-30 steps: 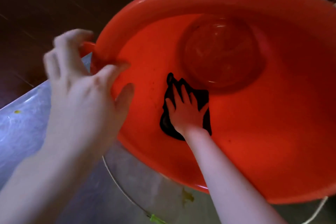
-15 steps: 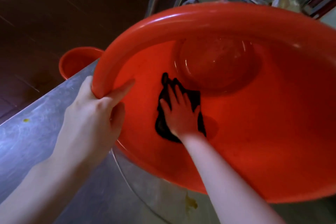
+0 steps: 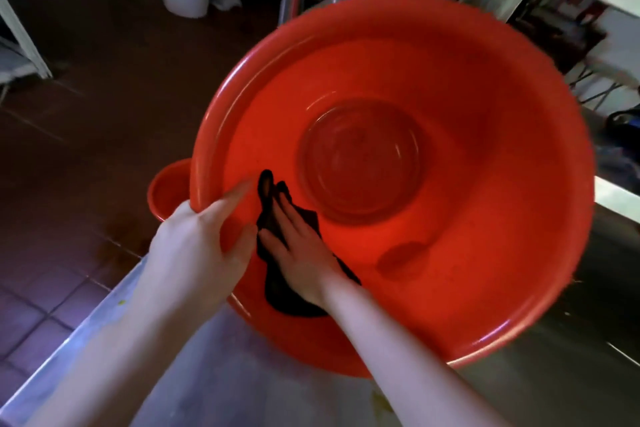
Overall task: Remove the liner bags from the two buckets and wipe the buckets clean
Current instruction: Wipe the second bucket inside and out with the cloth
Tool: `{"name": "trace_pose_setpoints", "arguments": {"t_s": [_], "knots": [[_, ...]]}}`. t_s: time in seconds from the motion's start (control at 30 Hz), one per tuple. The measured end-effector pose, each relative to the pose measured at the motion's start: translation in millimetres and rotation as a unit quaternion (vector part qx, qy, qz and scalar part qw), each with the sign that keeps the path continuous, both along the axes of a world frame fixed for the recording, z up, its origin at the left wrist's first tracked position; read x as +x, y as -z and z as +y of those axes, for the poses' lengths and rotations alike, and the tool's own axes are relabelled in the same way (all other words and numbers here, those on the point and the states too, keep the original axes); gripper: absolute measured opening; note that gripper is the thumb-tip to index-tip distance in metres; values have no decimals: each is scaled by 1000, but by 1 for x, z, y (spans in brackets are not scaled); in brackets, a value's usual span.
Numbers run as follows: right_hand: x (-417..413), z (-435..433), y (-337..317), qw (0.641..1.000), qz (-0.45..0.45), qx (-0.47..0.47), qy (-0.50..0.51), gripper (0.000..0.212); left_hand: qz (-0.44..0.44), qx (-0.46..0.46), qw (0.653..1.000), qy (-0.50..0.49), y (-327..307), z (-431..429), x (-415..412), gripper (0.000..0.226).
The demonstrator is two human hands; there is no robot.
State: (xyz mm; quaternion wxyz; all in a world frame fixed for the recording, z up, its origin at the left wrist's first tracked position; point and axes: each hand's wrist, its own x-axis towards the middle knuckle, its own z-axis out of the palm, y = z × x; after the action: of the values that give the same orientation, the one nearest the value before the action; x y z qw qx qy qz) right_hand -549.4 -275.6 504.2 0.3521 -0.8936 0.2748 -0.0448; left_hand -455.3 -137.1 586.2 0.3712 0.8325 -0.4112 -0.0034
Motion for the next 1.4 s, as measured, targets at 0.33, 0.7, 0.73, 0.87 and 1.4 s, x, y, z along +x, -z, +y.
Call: {"name": "trace_pose_setpoints", "arguments": {"t_s": [0.33,0.7,0.73,0.87,1.4], "knots": [[-31,-44,7,981,170,14,93,52,-38,44,997,57,-31,-13,-2,60],[32,-23,-49,966,-236,81,61,63,16,64,996,53,-58,-50,7,55],[23,-30,-33,981,-170,77,58,61,14,66,997,49,-59,-51,7,54],[-13,-71,7,988,122,64,73,55,-23,71,996,52,-56,-52,2,74],[-39,-143,-111,918,-227,-110,305,29,-144,68,986,55,-109,-87,14,73]]}}
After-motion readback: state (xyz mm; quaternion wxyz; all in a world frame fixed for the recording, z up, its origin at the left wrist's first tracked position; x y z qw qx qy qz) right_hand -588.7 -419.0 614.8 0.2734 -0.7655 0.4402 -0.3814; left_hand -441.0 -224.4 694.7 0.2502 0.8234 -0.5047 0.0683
